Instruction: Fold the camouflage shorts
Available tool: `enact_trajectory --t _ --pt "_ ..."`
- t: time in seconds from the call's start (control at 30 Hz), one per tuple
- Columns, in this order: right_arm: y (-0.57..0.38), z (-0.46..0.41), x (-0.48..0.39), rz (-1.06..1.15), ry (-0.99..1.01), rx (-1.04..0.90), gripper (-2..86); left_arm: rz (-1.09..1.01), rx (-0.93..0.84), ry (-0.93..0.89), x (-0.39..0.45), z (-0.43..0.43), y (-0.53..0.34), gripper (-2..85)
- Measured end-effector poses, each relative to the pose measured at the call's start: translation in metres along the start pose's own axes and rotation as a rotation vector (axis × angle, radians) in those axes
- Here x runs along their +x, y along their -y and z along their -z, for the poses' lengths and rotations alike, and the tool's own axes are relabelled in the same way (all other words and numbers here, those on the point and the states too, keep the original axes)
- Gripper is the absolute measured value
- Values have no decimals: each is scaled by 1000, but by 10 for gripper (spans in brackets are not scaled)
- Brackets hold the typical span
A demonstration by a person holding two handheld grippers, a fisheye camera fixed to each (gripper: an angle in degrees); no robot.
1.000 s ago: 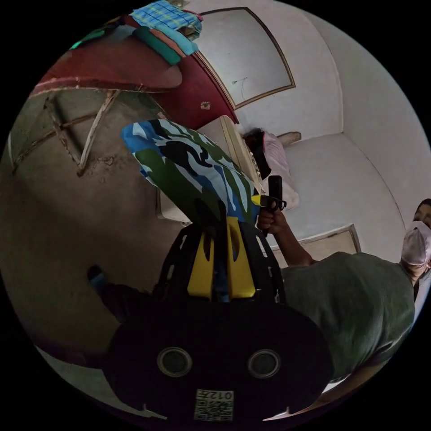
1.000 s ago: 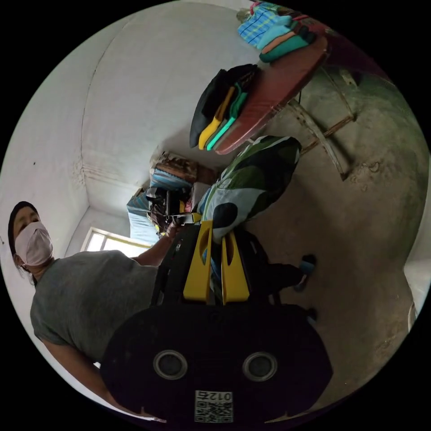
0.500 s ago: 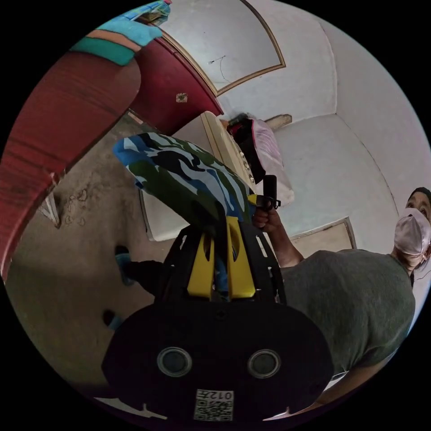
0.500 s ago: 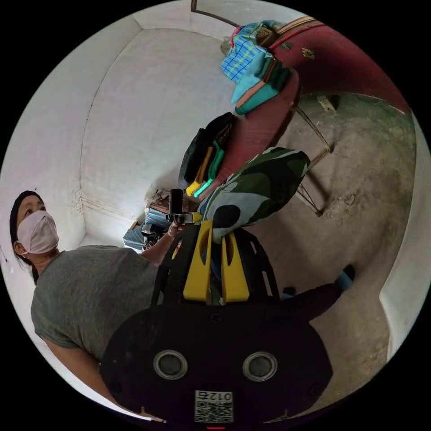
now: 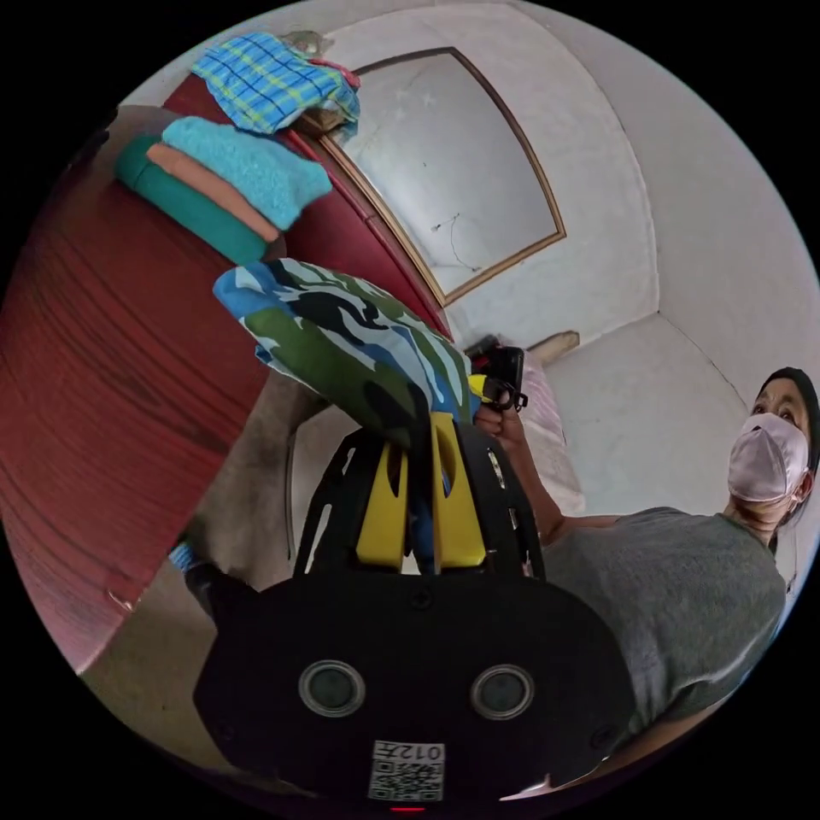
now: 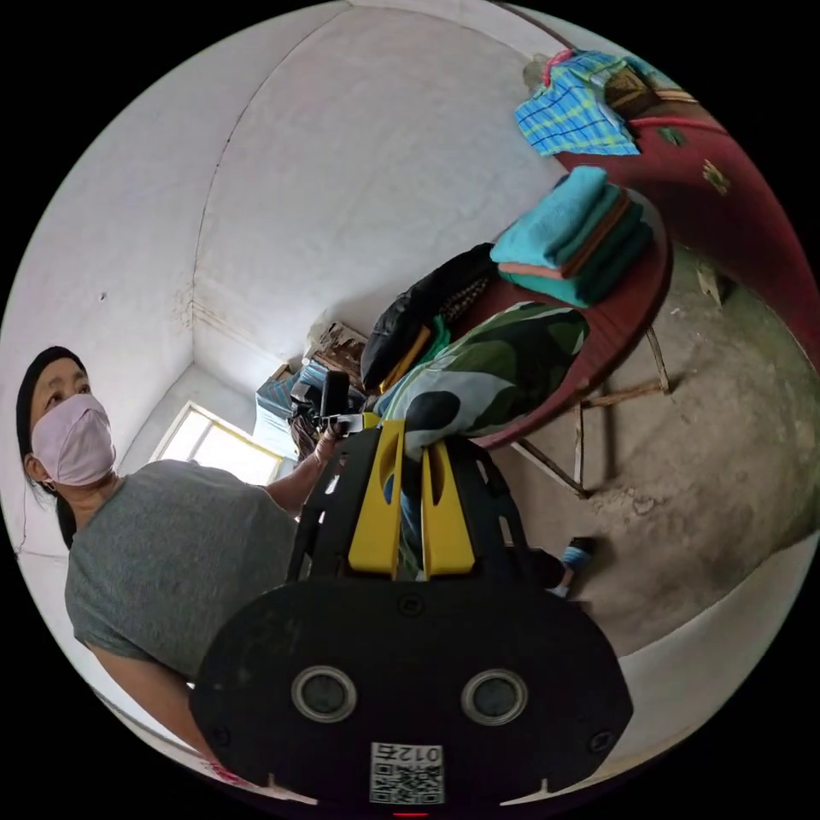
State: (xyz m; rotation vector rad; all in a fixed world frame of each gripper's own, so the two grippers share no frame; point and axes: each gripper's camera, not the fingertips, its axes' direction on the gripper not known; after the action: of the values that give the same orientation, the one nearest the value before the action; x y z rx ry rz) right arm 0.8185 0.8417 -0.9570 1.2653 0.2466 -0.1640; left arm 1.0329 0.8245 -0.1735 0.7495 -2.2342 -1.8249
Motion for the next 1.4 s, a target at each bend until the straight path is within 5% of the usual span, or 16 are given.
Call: enact_trajectory --t 0.37,0.6,0.7,0.93,1.4 --pt "141 75 -229 428 1 -166 -1 -218 442 109 -33 80 90 71" --pt "192 49 -194 146 11 -555 14 228 476 -48 -148 39 102 70" --pt "150 18 -128 -46 -51 -733 38 487 413 -54 -221 -7 82 72" --pt "3 65 -185 -79 420 -789 99 443 588 -19 -203 -42 -3 91" --pt "-199 120 -451 162 238 -877 14 435 568 234 -145 -128 -98 50"
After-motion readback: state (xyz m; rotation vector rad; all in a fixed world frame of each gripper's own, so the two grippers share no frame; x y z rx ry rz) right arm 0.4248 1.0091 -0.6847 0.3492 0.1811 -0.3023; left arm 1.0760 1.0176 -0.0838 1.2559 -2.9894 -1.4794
